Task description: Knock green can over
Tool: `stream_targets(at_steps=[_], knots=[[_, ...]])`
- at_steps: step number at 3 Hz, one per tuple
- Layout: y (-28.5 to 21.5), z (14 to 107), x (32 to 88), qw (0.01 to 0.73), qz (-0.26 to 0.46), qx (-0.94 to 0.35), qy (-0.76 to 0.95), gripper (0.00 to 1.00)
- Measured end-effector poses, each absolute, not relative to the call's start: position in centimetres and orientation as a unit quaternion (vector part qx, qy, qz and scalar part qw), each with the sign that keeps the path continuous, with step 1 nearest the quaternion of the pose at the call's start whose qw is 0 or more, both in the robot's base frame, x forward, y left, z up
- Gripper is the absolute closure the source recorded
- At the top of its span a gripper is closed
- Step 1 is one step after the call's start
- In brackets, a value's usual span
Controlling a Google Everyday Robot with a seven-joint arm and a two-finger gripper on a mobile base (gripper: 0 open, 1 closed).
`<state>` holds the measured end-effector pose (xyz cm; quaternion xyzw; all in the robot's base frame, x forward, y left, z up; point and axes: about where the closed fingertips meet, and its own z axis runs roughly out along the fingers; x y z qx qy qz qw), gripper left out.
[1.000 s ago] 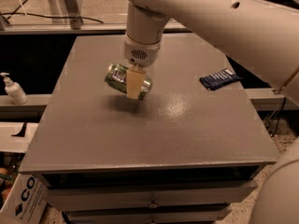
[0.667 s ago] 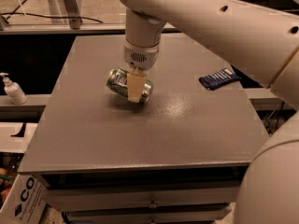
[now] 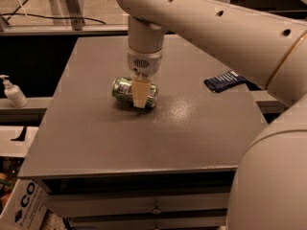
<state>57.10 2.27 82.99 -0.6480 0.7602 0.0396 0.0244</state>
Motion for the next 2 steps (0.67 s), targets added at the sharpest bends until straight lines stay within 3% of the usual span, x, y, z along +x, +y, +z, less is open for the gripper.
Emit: stream_targets(at_steps=[1, 2], knots=[[2.51, 82.84, 57.27, 0.023, 0.04, -0.648, 0.76, 0.12], [2.68, 83.06, 57.55, 0.028, 0.039, -0.648, 0.76, 0.0]])
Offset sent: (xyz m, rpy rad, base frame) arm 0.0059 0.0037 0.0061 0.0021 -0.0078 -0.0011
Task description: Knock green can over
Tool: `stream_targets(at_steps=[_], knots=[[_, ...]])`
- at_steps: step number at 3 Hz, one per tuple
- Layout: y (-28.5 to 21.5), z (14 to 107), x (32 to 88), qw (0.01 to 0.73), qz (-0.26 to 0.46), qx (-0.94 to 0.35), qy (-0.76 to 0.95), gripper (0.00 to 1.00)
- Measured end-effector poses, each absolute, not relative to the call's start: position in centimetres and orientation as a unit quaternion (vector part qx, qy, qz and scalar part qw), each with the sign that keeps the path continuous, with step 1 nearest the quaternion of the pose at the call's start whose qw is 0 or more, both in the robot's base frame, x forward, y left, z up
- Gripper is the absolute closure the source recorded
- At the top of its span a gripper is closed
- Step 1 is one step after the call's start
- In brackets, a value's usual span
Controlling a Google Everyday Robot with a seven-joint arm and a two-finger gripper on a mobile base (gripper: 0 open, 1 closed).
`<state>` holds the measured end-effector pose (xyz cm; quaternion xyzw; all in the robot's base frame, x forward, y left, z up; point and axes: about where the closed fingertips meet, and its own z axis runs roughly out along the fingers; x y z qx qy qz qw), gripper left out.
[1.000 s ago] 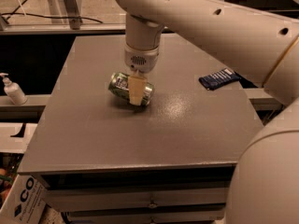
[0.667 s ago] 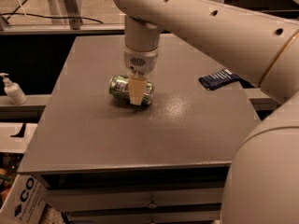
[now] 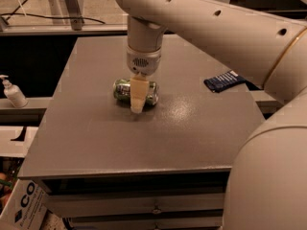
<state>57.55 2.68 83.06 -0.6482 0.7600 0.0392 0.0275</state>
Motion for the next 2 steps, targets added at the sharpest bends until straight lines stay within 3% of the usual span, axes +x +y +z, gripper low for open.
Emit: stream_targets(at_steps=[2], knots=[[3.6, 84.8, 57.8, 0.087, 0.049, -0.642, 0.76, 0.0]])
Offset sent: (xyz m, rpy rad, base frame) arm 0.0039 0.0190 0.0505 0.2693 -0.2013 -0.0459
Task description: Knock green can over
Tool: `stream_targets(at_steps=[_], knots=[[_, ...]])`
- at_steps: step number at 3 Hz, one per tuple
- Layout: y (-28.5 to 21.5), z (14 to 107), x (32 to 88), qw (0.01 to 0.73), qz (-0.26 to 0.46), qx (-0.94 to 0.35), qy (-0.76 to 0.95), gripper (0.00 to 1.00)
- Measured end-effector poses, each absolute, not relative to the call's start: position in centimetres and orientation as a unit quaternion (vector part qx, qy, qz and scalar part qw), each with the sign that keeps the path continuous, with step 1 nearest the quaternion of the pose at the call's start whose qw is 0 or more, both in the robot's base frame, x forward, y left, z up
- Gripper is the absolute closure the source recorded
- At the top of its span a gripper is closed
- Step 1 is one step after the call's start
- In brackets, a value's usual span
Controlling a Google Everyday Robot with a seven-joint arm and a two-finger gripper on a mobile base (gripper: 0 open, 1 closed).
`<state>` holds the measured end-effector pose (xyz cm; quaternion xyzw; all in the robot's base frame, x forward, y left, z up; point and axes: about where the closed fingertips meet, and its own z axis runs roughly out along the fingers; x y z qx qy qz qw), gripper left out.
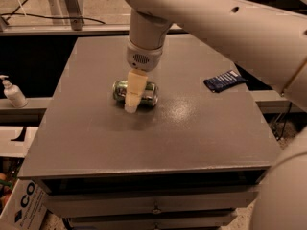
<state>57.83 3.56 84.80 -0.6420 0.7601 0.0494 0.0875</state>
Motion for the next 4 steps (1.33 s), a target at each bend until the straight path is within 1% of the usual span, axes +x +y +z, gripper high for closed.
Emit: stream_targets(at_steps=[1, 2, 3, 4], knots=[[4.0, 86.8, 56.5, 0.172, 0.077, -0.631, 0.752, 0.0], [3.4, 87.4, 54.9, 0.238, 0.105, -0.61, 0.748, 0.0], [2.1, 86.9, 53.2, 0.287, 0.131, -0.583, 0.748, 0.0], [-0.2, 86.1, 51.3, 0.329, 0.159, -0.54, 0.758, 0.0]])
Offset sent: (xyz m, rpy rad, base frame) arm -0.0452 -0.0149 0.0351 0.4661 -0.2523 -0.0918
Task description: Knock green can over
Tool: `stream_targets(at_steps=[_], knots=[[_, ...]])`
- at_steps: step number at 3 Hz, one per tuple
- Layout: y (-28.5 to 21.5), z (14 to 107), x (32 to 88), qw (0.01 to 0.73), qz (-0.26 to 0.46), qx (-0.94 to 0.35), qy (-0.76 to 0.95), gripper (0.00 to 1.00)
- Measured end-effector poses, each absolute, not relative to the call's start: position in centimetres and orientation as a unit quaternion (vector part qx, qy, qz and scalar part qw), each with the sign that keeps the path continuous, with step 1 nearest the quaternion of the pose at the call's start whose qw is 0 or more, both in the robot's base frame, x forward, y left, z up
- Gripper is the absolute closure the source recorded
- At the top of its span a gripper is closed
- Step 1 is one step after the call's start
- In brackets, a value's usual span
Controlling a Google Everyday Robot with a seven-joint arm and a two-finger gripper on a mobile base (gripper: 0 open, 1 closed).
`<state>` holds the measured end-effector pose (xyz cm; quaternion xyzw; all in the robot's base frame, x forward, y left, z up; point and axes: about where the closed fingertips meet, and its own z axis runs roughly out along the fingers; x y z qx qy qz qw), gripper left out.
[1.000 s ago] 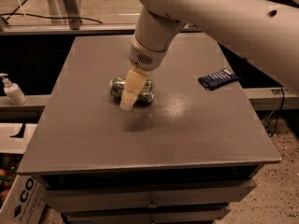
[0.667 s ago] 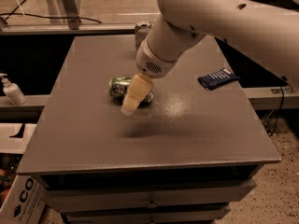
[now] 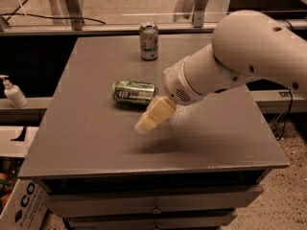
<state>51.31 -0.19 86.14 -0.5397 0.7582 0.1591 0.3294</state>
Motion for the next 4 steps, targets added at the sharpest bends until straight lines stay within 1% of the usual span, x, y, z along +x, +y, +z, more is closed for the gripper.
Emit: stream_targets(at_steps=[2, 4], knots=[[0.2, 86.3, 51.5, 0.335, 0.17, -0.552, 0.745, 0.0], [-4.4, 84.3, 51.6, 0.352, 0.202, -0.531, 0.744, 0.0]])
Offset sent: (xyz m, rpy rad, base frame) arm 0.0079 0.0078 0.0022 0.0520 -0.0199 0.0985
